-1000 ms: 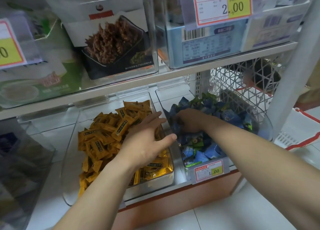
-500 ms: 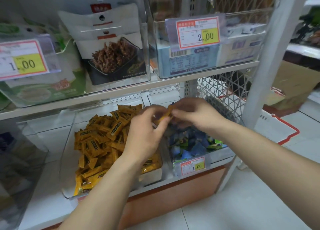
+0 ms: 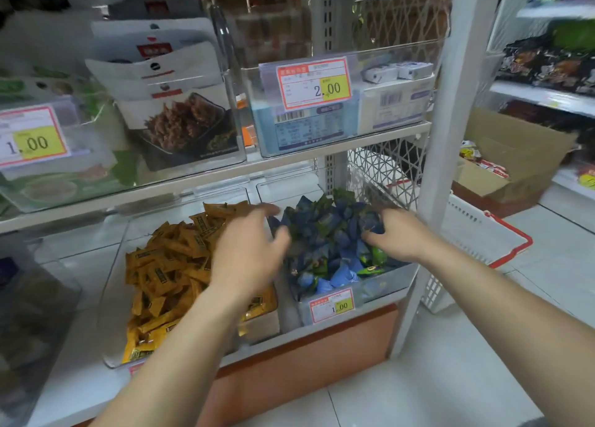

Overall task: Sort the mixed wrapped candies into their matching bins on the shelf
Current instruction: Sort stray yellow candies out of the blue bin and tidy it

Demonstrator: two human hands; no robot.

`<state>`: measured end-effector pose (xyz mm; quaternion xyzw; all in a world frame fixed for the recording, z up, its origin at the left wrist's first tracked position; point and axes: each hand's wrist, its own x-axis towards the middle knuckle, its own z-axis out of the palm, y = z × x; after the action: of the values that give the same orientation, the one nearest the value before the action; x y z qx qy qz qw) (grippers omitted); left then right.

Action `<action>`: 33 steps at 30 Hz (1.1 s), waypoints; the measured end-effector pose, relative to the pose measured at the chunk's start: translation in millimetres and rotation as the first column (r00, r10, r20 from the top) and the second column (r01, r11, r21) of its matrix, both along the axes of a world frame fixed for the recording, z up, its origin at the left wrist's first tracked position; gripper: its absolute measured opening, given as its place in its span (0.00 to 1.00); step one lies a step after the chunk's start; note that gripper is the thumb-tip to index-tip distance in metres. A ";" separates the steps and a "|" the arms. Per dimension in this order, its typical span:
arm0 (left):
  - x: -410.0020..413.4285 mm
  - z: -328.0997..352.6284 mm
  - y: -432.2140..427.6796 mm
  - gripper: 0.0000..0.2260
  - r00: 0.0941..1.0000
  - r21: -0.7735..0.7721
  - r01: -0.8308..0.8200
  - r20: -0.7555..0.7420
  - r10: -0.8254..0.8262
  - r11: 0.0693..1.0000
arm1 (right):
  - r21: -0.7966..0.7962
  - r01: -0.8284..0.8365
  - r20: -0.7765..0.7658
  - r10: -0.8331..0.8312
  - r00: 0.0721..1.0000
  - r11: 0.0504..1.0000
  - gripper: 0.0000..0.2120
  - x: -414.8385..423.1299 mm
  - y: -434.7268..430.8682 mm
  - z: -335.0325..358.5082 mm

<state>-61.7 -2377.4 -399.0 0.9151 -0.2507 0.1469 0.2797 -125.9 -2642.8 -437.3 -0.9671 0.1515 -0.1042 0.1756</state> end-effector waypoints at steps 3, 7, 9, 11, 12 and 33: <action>-9.7 -4.4 -49.6 0.20 0.971 -0.009 0.178 -0.158 -0.178 0.984 | 0.090 0.006 -0.071 0.000 0.997 0.996 0.17 8.0 -3.1 -2.5; 10.7 -32.1 -107.6 0.23 0.867 0.009 0.058 -0.497 -0.046 0.998 | 0.218 0.072 -0.236 -0.019 0.972 0.973 0.26 25.0 -8.6 -8.7; 24.3 -51.8 -122.0 0.32 0.781 0.042 -0.080 -0.619 0.089 0.996 | 0.311 0.100 -0.303 -0.001 0.953 0.945 0.28 32.2 -10.7 -11.9; 34.1 -71.2 -127.7 0.40 0.669 0.046 -0.191 -0.724 0.165 0.980 | 0.388 0.115 -0.342 0.027 0.939 0.914 0.32 40.0 -13.5 -16.0; 37.9 -79.8 -129.2 0.42 0.635 0.069 -0.217 -0.748 0.195 0.974 | 0.412 0.123 -0.350 0.032 0.936 0.903 0.33 45.2 -14.8 -19.2; 63.5 -59.2 -135.6 0.18 0.386 -0.516 -0.379 -0.843 -0.375 0.768 | 0.960 0.107 -0.086 -0.091 0.992 0.260 0.13 72.2 -4.4 -34.5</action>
<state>1.9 -2513.0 -458.2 0.6816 0.0158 -0.3099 0.6627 -53.7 -2647.2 -471.7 -0.6524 0.2447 0.0043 0.7173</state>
